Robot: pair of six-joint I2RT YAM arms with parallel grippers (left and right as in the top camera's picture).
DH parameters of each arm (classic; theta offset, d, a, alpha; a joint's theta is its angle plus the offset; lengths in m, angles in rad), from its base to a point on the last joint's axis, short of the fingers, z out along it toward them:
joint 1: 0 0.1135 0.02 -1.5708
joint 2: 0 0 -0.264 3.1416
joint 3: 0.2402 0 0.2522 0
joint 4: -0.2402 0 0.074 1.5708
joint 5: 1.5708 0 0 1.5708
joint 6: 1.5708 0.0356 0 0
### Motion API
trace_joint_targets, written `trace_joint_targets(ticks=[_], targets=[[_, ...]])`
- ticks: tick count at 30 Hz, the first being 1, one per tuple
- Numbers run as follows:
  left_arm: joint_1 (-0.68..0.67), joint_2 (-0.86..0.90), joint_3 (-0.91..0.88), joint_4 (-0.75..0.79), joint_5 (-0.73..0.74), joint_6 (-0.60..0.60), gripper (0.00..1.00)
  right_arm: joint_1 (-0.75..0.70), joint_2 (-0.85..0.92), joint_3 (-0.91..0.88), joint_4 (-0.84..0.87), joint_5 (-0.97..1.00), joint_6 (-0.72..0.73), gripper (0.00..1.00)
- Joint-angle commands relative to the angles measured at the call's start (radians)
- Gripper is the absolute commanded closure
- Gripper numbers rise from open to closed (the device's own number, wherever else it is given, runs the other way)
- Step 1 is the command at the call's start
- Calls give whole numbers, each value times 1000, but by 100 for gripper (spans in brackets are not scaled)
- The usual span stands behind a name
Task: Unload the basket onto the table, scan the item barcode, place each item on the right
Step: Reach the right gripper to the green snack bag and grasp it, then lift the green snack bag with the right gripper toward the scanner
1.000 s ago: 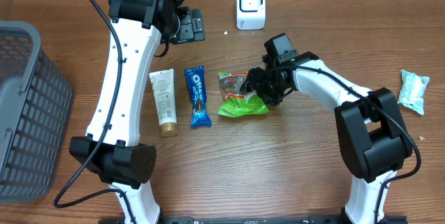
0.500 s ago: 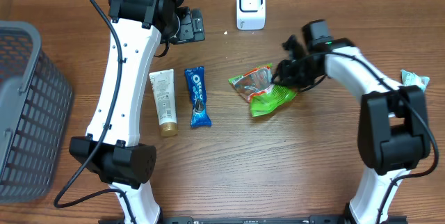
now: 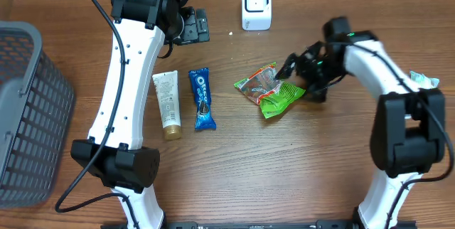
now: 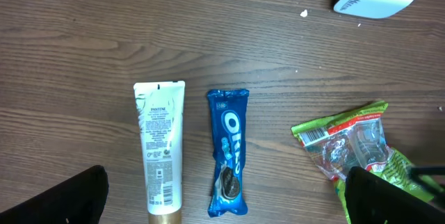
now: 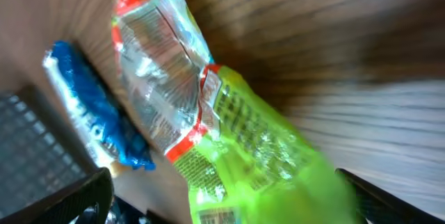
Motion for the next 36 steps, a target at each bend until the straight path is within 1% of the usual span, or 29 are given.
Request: trace_joint_targets(ticks=[1, 3, 5, 6, 7, 9, 10, 11, 13, 14, 17, 19, 21, 22, 23, 24, 25, 26, 27, 29, 32, 33, 35, 36], targets=[[-6, 4, 0, 2, -1, 15, 0, 77, 1, -72, 92, 63, 212, 0], [-6, 4, 0, 2, -1, 15, 0, 143, 1, -131, 233, 107, 354, 0], [-6, 4, 0, 2, -1, 15, 0, 191, 3, -152, 312, 184, 449, 0], [-6, 4, 0, 2, -1, 15, 0, 207, 4, -152, 326, 226, 462, 8], [-6, 4, 0, 2, -1, 15, 0, 215, 4, -152, 340, 244, 462, 22], [-6, 4, 0, 2, -1, 15, 0, 218, 3, -152, 351, 247, 462, 56], [-6, 4, 0, 1, -1, 15, 0, 217, 4, -152, 351, 250, 461, 76], [-6, 4, 0, 1, -1, 15, 0, 216, 4, -152, 351, 250, 459, 78], [-6, 4, 0, 2, -1, 15, 0, 199, 3, -151, 350, 232, 410, 89], [-6, 4, 0, 2, -1, 15, 0, 181, 3, -147, 351, 202, 341, 92], [-6, 4, 0, 1, -1, 15, 0, 111, 3, -128, 350, 104, 67, 91], [-6, 4, 0, 2, -1, 15, 0, 34, 3, -109, 322, 63, -223, 87], [-6, 4, 0, 2, -1, 15, 0, -29, 3, -105, 307, 91, -325, 85], [-6, 4, 0, 1, -1, 15, 0, -58, 3, -105, 309, 103, -327, 84], [-6, 4, 0, 2, -1, 15, 0, -86, 3, -105, 311, 98, -326, 77], [-6, 4, 0, 1, -1, 15, 0, -119, 3, -104, 311, 69, -314, 52], [-6, 4, 0, 2, -1, 15, 0, -146, 3, -104, 308, 21, -293, 36], [-6, 4, 0, 1, -1, 15, 0, -171, 3, -104, 302, -41, -276, 27], [-6, 4, 0, 2, -1, 15, 0, -199, 3, -104, 261, -132, -228, 15], [-6, 4, 0, 1, -1, 15, 0, -190, 3, -104, 184, -143, -180, 10], [-6, 4, 0, 1, -1, 15, 1, -132, 3, -105, 133, -122, -163, 5], [-6, 4, 0, 1, -1, 15, 0, -108, 3, -105, 132, -91, -136, 4], [-6, 4, 0, 1, -1, 15, 0, -28, 3, -105, 158, 60, -29, 4], [-6, 4, 0, 2, -1, 15, 0, -8, 3, -106, 170, 100, 0, 4]])
